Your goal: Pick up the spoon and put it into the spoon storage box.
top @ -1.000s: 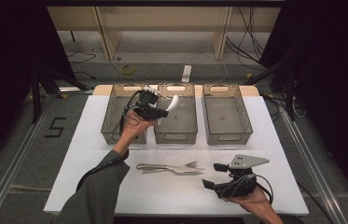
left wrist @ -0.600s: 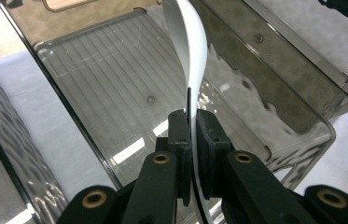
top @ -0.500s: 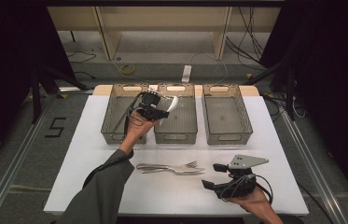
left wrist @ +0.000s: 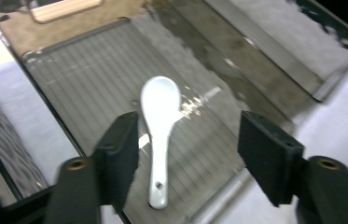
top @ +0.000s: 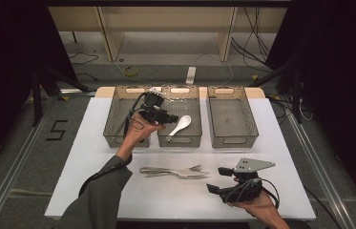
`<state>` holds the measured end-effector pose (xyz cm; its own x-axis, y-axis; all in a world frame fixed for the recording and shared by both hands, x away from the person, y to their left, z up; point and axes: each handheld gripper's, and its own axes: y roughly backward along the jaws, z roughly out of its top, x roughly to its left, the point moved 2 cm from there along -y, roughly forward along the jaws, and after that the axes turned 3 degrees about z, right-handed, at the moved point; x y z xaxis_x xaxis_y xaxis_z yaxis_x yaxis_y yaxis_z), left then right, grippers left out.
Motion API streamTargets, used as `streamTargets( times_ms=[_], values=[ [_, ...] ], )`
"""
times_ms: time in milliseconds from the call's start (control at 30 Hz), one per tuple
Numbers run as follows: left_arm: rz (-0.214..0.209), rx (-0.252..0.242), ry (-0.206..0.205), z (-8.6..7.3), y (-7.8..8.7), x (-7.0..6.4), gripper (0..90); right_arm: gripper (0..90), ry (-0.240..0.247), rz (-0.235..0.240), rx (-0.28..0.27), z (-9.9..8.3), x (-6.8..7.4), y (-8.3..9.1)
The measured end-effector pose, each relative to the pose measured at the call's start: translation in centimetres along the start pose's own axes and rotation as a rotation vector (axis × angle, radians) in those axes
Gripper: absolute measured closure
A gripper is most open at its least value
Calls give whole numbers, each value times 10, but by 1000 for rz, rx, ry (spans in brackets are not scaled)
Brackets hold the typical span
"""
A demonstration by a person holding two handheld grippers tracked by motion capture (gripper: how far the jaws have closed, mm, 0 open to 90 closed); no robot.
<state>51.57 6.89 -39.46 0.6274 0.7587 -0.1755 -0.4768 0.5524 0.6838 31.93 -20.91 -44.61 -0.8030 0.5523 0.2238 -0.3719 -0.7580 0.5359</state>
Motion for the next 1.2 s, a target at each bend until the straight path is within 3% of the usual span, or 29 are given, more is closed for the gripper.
streamTargets(
  times_ms=[167,300,400,500,567,1000,1200],
  values=[
    [-44,13,-96,-22,19,-11,272,251,0,-5,-1,0,0,0],
    [-70,20,-133,-43,27,-14,236,251,-1,-5,1,0,0,0],
    [-39,74,-200,-50,26,-20,214,251,1,-7,-1,1,1,0],
    [-67,87,-226,-55,27,-25,212,251,10,-7,3,1,2,-1],
    [-55,116,-270,-60,27,-28,207,251,8,-6,-2,1,2,0],
    [-76,221,-357,-79,24,-35,197,250,6,-4,1,1,2,0],
    [-89,235,-363,-85,24,-36,194,250,7,-5,1,0,2,0]
  ],
)
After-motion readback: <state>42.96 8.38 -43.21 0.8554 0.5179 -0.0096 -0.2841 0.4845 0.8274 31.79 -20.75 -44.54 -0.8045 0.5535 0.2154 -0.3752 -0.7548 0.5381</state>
